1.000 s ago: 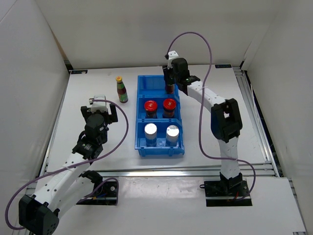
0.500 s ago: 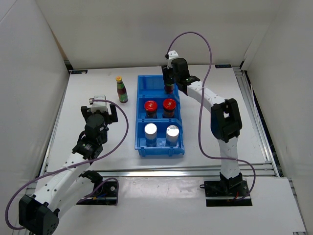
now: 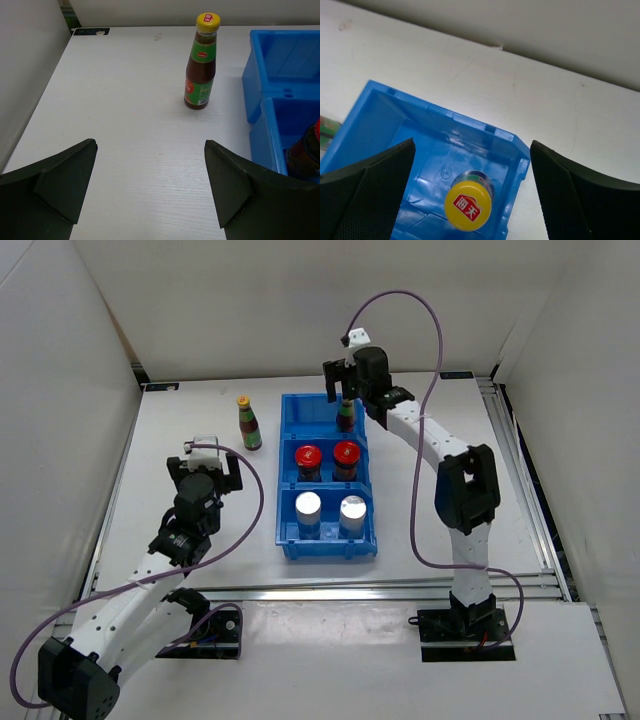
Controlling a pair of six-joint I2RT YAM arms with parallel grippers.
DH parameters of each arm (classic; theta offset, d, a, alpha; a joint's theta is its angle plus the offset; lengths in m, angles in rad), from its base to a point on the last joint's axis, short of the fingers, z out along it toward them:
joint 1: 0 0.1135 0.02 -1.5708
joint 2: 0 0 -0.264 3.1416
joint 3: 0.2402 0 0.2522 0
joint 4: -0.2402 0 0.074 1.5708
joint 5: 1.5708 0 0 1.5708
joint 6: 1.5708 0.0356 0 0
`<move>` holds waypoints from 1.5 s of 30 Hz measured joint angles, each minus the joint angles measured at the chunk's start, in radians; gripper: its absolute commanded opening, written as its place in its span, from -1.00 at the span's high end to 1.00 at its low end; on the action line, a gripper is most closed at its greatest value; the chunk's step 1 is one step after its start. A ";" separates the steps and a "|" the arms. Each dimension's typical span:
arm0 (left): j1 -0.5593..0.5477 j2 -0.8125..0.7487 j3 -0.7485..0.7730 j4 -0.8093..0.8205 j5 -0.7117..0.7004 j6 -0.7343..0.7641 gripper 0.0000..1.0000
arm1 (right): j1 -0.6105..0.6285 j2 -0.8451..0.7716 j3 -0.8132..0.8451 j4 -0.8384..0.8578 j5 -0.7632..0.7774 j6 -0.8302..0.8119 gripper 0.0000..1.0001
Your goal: Organize the condiment bottles
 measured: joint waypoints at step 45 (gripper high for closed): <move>0.160 0.948 0.400 0.475 0.276 -0.034 -0.98 | -0.279 -1.502 -0.892 -0.606 -0.068 0.399 -1.00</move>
